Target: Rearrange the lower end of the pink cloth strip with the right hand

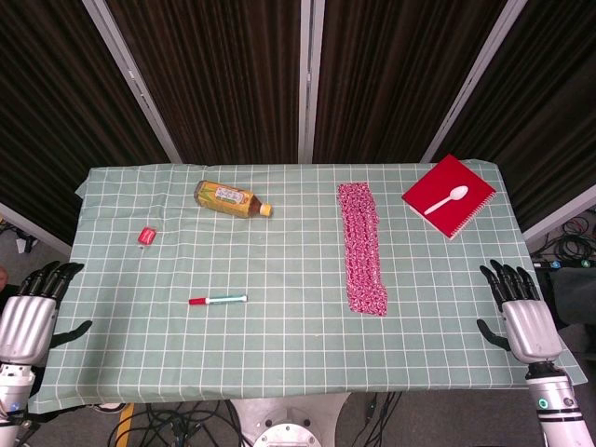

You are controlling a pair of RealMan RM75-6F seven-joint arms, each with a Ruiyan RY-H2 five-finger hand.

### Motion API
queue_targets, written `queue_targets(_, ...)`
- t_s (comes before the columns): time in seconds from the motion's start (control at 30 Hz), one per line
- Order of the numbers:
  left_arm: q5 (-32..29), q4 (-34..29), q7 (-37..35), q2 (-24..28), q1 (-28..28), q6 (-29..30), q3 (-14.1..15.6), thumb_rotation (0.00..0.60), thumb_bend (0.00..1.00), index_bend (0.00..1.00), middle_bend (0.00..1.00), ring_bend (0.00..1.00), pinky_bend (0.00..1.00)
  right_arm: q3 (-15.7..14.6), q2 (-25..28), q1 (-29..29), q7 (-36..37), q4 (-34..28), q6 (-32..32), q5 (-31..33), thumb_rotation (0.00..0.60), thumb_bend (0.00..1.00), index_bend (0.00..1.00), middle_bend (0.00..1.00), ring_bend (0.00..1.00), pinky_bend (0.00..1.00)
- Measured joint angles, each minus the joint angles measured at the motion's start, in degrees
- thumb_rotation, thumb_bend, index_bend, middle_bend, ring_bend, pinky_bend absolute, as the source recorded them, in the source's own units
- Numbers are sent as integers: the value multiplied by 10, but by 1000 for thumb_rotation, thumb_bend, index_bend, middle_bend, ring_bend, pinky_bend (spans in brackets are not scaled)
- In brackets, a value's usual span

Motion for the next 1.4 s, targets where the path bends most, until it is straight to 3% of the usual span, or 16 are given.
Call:
queue_targets(0.27, 0, -2, 3, -1, -3, -3, -1, 600, 95, 147, 156, 102, 193, 0, 1, 2, -6, -5, -1, -2, 600, 202, 0, 0, 0, 0)
queue_targets(0.33, -1, -2, 2, -1, -2, -3, -1, 600, 95, 147, 156, 102, 193, 0, 1, 2, -7, -7, -1, -2, 600, 245, 0, 0, 0, 0)
queue_targets(0.4, -2, -3, 0, 0, -2, -2, -1, 600, 95, 146, 157, 102, 193, -1, 2, 2, -9, -8, -3, -2, 600, 425, 0, 0, 0, 0)
queue_targets(0.5, 1, 0, -1, 0, 0, 2, 0, 600, 95, 146, 156, 102, 192, -4, 2, 4, -18, -11, -11, -2, 600, 848, 0, 16, 0, 0)
queue_targets(0.57, 3, 4, 0, -3, 1, 2, 2, 600, 95, 147, 157, 102, 192, -9, 2, 6, -25, -12, -19, -4, 600, 973, 0, 51, 31, 65)
queue_targets(0.6, 3, 5, 0, -5, 2, 2, 3, 600, 95, 147, 157, 102, 193, -11, 2, 7, -27, -13, -22, -5, 600, 994, 0, 100, 97, 156)
queue_targets(0.63, 3, 7, 0, -7, 3, 2, 4, 600, 95, 147, 157, 102, 192, -13, 0, 8, -29, -12, -24, -8, 600, 1000, 0, 210, 226, 301)
queue_targets(0.7, 3, 9, -1, -10, 3, 2, 5, 600, 95, 147, 156, 102, 193, -16, -1, 10, -28, -11, -30, -9, 600, 1000, 0, 538, 538, 555)
queue_targets(0.77, 3, 10, 1, -10, 3, 2, 4, 600, 95, 147, 156, 102, 192, -22, -1, 13, -28, -12, -44, -11, 600, 993, 0, 734, 688, 645)
queue_targets(0.83, 3, 11, 0, -11, 2, 3, 4, 600, 95, 147, 156, 102, 192, -29, -3, 17, -32, -11, -60, -14, 600, 982, 0, 820, 746, 670)
queue_targets(1.07, -1, 15, -4, -10, 2, -1, 4, 600, 95, 147, 157, 102, 193, -43, -34, 27, -80, 0, -80, -27, 600, 976, 37, 901, 801, 686)
queue_targets(1.4, -6, 22, -14, -5, 6, 1, 4, 600, 96, 147, 156, 102, 192, -52, -83, 52, -152, -9, -154, -5, 600, 997, 47, 912, 815, 727)
